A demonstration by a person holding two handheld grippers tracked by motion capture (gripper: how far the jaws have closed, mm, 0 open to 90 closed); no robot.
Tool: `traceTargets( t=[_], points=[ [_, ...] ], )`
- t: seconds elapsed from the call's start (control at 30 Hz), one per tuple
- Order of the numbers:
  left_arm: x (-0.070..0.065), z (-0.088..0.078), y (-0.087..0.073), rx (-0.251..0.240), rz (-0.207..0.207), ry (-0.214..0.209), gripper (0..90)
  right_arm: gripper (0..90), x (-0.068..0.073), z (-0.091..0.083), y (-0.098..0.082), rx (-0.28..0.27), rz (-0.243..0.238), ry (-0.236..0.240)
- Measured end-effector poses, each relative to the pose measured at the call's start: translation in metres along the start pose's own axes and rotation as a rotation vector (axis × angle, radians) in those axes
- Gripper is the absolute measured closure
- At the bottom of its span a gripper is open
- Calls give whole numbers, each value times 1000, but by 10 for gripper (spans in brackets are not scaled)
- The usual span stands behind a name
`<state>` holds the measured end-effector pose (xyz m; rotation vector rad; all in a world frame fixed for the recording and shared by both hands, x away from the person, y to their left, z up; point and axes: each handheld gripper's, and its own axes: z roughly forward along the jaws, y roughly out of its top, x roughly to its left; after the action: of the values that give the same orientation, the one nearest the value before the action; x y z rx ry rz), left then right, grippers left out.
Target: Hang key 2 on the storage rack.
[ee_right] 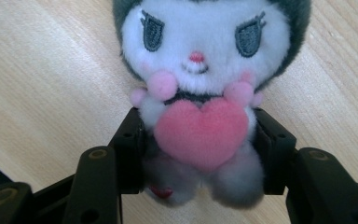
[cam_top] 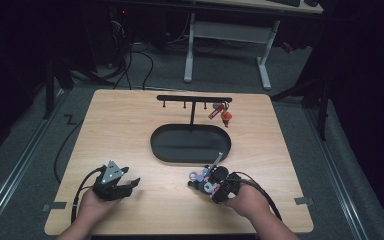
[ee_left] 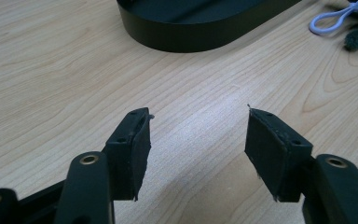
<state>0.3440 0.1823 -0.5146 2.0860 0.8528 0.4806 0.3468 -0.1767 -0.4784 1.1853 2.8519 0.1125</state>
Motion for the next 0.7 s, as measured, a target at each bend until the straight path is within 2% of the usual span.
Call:
traceTargets(
  t=[0.23, 0.33, 0.43, 0.6, 0.7],
  points=[
    [0, 0, 0, 1, -2, 0, 408, 482, -1, -11, 1, 6, 28, 41],
    [0, -1, -1, -5, -11, 0, 407, 483, -2, -19, 2, 14, 68, 54],
    [1, -2, -1, -11, -15, 3, 407, 483, -3, -29, 3, 9, 77, 57],
    [2, -2, -1, -12, -11, 7, 405, 483, -6, -47, 5, 15, 123, 52],
    [2, -2, -1, -10, -2, 7, 400, 483, -10, -57, 6, 3, 116, 47]
  ],
)
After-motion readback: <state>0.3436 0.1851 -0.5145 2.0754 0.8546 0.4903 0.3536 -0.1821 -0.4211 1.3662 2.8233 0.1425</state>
